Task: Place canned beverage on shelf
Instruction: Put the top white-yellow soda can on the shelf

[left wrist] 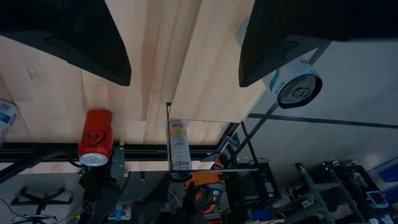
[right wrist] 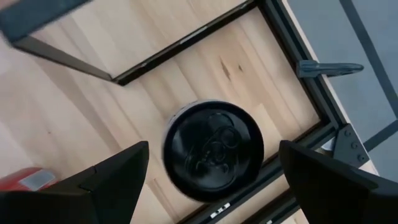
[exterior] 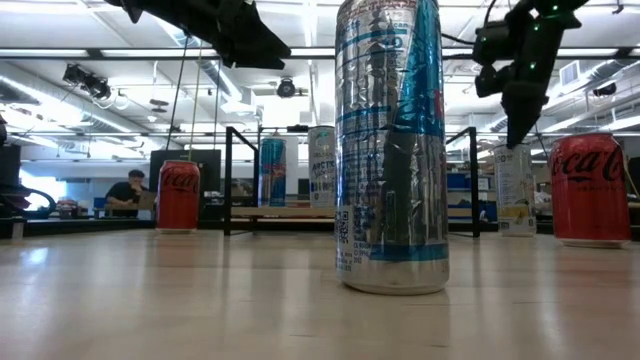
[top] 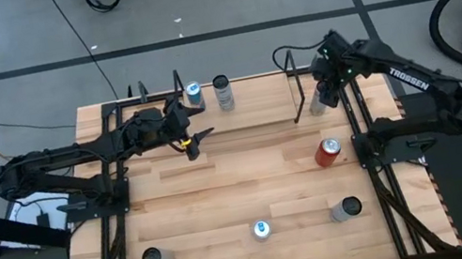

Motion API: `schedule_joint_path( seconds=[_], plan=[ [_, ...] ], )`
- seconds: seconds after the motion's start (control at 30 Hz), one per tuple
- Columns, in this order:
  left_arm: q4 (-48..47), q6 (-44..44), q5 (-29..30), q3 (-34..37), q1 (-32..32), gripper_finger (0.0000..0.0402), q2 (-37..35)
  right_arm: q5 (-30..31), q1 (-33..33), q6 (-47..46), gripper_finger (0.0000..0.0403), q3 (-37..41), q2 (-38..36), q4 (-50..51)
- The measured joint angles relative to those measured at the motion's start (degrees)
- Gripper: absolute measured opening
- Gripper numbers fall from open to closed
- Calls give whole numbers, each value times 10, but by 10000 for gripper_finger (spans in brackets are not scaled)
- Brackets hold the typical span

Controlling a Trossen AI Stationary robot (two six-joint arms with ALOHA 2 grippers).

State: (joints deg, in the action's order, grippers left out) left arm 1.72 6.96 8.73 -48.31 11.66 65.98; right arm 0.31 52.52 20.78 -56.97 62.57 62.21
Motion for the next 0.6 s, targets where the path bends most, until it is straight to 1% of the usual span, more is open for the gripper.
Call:
schedule_joint_path(
  seconds=[0.13,0.27,0.37,0.47,0.6],
  plan=[
    [0,0,0,0,0,299,0,15,2,0,368,14,0,-9],
    [0,0,0,0,0,299,0,16,2,-3,367,15,0,-9],
    [0,0,0,0,0,299,0,16,2,-18,359,15,0,-10],
    [0,0,0,0,0,299,0,25,2,-31,338,15,0,-10],
    [0,0,0,0,0,299,0,28,2,-34,293,15,0,-10]
  ],
)
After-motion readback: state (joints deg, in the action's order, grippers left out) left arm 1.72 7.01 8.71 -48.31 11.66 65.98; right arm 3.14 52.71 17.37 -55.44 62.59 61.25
